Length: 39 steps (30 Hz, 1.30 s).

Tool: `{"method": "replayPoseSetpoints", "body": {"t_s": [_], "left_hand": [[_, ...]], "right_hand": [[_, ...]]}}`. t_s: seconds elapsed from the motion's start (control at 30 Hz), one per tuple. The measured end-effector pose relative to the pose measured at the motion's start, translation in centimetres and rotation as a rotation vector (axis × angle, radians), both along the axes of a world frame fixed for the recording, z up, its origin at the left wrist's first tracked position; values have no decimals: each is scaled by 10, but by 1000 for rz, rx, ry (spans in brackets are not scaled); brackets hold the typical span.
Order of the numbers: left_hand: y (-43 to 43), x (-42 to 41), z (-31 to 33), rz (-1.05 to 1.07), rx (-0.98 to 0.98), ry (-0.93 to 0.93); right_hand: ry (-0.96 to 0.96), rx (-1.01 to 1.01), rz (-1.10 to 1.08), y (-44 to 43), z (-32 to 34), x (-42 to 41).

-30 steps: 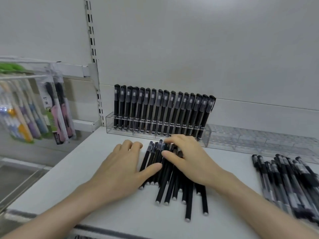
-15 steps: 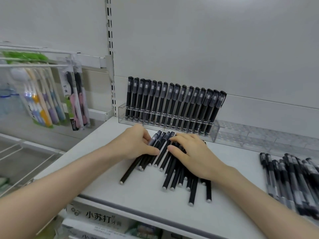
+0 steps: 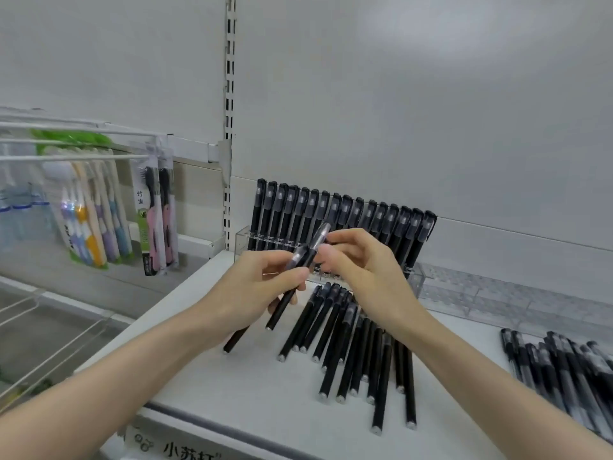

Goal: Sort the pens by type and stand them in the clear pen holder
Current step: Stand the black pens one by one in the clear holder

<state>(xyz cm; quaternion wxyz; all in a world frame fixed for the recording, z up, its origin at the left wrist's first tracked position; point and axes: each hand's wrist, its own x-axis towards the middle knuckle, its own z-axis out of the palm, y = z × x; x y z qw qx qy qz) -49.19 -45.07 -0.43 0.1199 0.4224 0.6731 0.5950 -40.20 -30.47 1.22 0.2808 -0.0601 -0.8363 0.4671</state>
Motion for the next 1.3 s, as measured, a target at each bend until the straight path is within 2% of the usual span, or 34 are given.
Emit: {"method": "replayPoseSetpoints", "body": {"t_s": [0.13, 0.27, 0.43, 0.6, 0.83, 1.07, 1.23, 1.3], "left_hand": [[-2, -18, 1, 30, 112, -16], [-10, -45, 0, 12, 150, -34], [-21, -93, -1, 48, 149, -71], [-23, -137, -3, 92, 125, 44], [-18, -152, -11, -70, 295, -206], [-11, -144, -28, -70, 364, -298], [-14, -139, -30, -89, 369, -214], [-15, -140, -31, -48, 385, -247]], "right_hand": [[81, -220, -61, -16, 19, -25], [109, -288, -91, -29, 23, -56], [165, -242, -134, -41, 28, -93], [259, -59, -268, -46, 32, -123], [383, 91, -443, -53, 31, -145], [466, 134, -428, -53, 29, -153], [432, 168, -403, -51, 23, -157], [386, 192, -389, -50, 20, -157]]}}
